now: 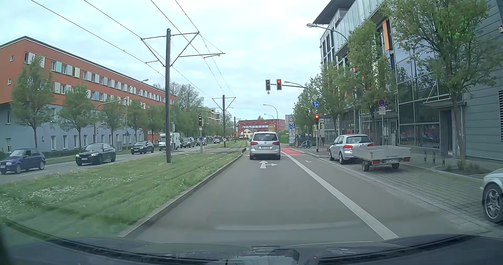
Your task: Follow the waypoints while adhering to traffic rules and regulations
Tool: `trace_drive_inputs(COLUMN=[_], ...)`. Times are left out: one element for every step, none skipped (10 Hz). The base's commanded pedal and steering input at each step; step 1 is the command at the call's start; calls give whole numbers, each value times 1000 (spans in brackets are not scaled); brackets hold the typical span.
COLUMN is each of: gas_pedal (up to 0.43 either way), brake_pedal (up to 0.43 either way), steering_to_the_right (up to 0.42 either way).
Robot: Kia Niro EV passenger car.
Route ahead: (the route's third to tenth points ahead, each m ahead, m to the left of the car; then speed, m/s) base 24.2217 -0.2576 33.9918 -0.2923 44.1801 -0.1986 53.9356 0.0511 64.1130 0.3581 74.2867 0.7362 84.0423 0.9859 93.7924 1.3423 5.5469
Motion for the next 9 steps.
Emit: trace_drive_inputs(gas_pedal=[0,0,0,0,0,0,0,0,0], brake_pedal=[159,159,159,165,165,165,171,165,171], steering_to_the_right=[7,8,7,7,7,7,7,7,8])
